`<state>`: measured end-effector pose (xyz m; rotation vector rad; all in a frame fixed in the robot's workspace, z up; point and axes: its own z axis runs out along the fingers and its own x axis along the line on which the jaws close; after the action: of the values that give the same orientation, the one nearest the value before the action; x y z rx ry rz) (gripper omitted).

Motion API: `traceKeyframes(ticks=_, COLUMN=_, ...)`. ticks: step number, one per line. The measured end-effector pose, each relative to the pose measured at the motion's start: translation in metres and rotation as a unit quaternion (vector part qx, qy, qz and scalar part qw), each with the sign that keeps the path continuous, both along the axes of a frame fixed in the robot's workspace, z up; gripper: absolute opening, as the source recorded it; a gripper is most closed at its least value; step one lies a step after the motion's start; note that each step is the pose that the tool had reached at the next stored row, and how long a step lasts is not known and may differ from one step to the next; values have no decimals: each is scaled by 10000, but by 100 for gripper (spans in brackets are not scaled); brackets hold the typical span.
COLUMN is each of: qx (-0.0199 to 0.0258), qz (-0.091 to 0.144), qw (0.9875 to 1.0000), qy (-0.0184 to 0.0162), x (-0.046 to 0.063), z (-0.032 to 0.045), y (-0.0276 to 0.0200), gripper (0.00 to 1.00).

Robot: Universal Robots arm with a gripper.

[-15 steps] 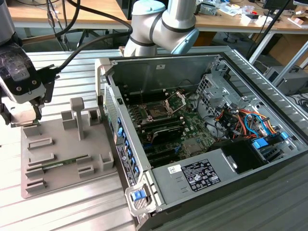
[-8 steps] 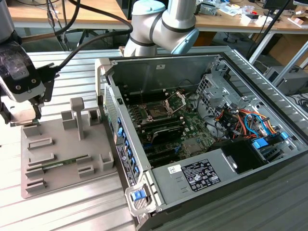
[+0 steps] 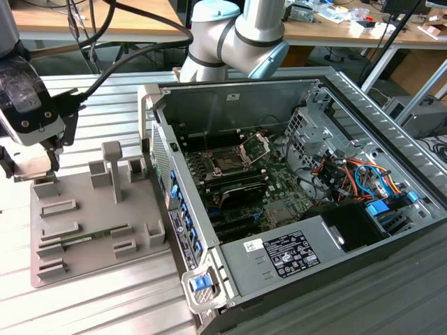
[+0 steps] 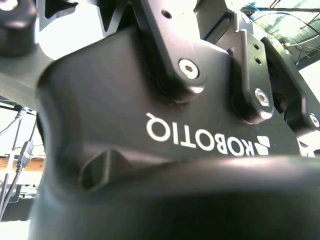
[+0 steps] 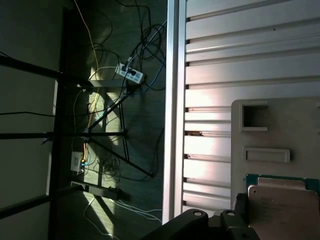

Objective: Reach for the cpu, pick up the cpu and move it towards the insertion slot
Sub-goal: 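Pick up the cpu and move it towards the insertion slot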

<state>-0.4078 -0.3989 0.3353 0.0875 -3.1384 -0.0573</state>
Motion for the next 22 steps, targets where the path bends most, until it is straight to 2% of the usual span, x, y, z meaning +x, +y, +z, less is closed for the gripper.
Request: traceKeyframes(ticks=22, qx=0, qz=0, qw=10000, qy=0, x=0, z=68, y=0, gripper=55)
